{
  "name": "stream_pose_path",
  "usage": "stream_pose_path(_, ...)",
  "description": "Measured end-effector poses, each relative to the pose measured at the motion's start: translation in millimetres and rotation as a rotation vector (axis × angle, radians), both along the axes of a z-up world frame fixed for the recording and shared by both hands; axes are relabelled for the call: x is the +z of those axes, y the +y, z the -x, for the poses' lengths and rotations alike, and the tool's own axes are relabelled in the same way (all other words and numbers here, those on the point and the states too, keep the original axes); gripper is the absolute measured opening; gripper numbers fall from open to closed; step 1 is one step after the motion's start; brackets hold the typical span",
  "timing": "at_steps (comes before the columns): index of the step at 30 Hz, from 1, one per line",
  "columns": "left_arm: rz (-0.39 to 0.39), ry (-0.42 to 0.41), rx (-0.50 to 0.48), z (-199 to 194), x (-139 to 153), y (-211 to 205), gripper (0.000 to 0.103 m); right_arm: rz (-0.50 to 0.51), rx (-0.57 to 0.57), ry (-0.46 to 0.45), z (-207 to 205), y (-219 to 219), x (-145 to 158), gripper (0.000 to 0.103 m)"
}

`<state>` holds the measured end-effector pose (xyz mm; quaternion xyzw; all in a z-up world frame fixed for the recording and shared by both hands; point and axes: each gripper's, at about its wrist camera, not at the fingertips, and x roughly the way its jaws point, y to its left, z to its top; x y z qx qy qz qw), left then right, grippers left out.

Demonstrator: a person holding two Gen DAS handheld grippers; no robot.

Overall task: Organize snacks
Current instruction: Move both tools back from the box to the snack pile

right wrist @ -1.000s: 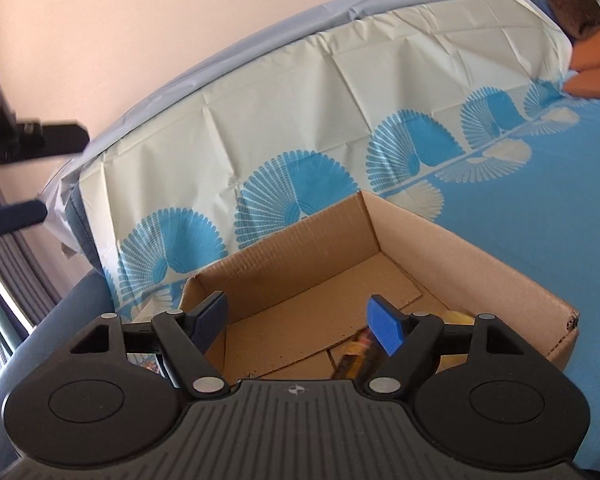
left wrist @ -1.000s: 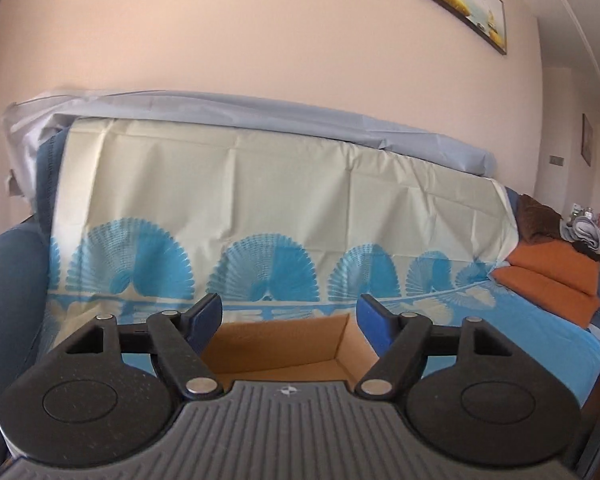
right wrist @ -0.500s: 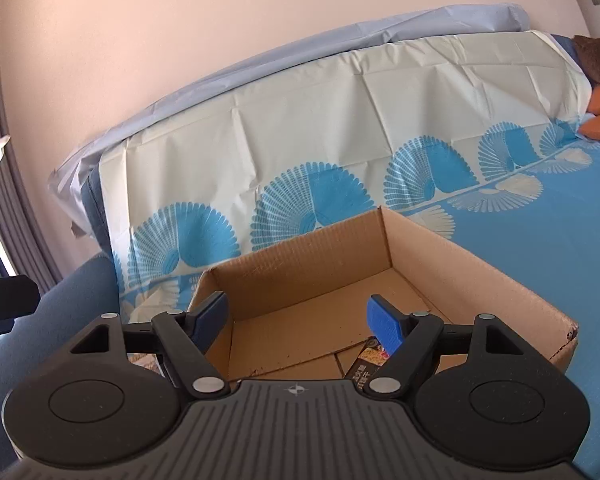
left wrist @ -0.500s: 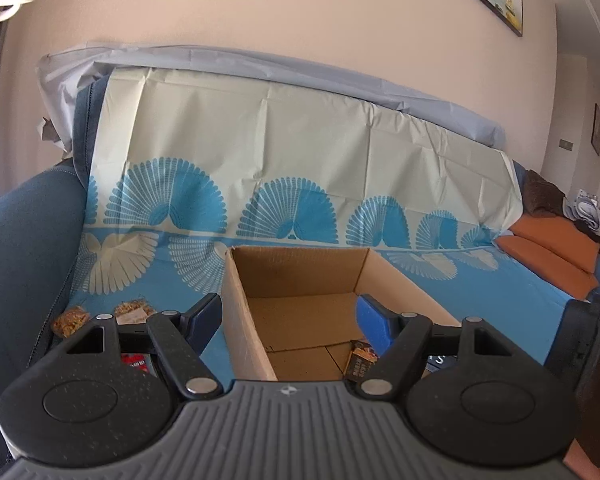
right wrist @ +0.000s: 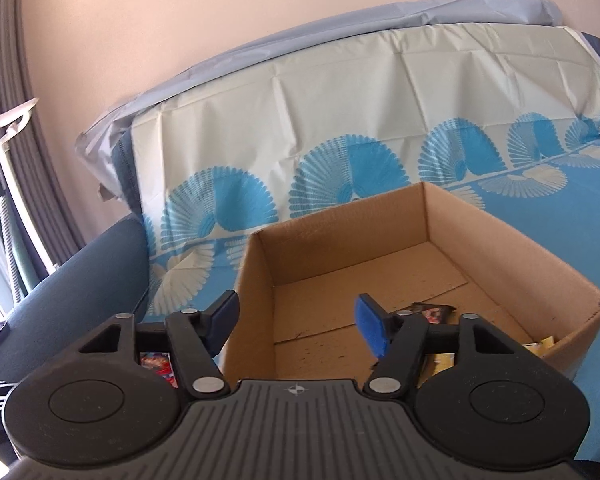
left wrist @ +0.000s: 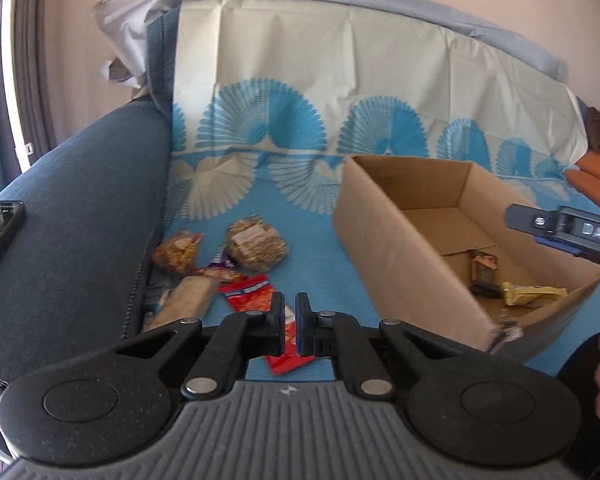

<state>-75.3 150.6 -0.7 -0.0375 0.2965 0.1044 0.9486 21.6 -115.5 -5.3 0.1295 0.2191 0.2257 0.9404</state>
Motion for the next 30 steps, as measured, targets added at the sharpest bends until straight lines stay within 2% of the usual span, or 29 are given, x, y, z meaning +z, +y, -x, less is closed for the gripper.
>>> stream_pose_path(2, -0.023, 0.004, 0.020, -4.6, -3.7, 20.3, 0.005, 0.008, 0.039, 0.002, 3.9, 11.0, 2.1, 0.051)
stream_pose_path(5, -0.042, 0.019, 0.040, -10.6, -14.8, 39.9, 0.005, 0.026, 0.099, -0.003, 9.9, 29.0, 5.4, 0.043)
stream_pose_path(7, 0.030, 0.058, 0.071, -15.7, -22.4, 54.6, 0.005, 0.043, 0.137, -0.010, 14.1, 40.1, 6.4, 0.041)
stream_pose_path(11, 0.096, 0.036, 0.128, -11.1, -24.4, 70.1, 0.005, 0.075, 0.218, -0.020, 20.2, 61.0, 5.9, 0.040)
stream_pose_path(15, 0.083, 0.062, 0.122, -15.8, -30.3, 66.8, 0.007, 0.114, 0.303, -0.025, 23.8, 83.7, 0.1, 0.040)
stream_pose_path(17, 0.081, 0.080, 0.128, -19.4, -35.3, 66.3, 0.007, 0.157, 0.345, -0.056, 30.7, 96.2, -3.5, 0.040)
stream_pose_path(24, 0.146, 0.108, 0.211, -26.7, -44.7, 82.6, 0.011, 0.246, 0.466, -0.109, 47.2, 130.0, -19.4, 0.040)
stream_pose_path(26, 0.150, 0.112, 0.225, -29.3, -45.1, 85.0, 0.015, 0.251, 0.475, -0.104, 45.9, 135.4, -25.3, 0.040)
stream_pose_path(28, 0.154, 0.110, 0.242, -31.6, -45.0, 88.2, 0.029, 0.260, 0.477, -0.092, 42.3, 140.6, -33.6, 0.041)
stream_pose_path(30, 0.157, 0.105, 0.242, -33.2, -45.3, 89.6, 0.029, 0.268, 0.474, -0.064, 35.8, 145.7, -40.7, 0.041)
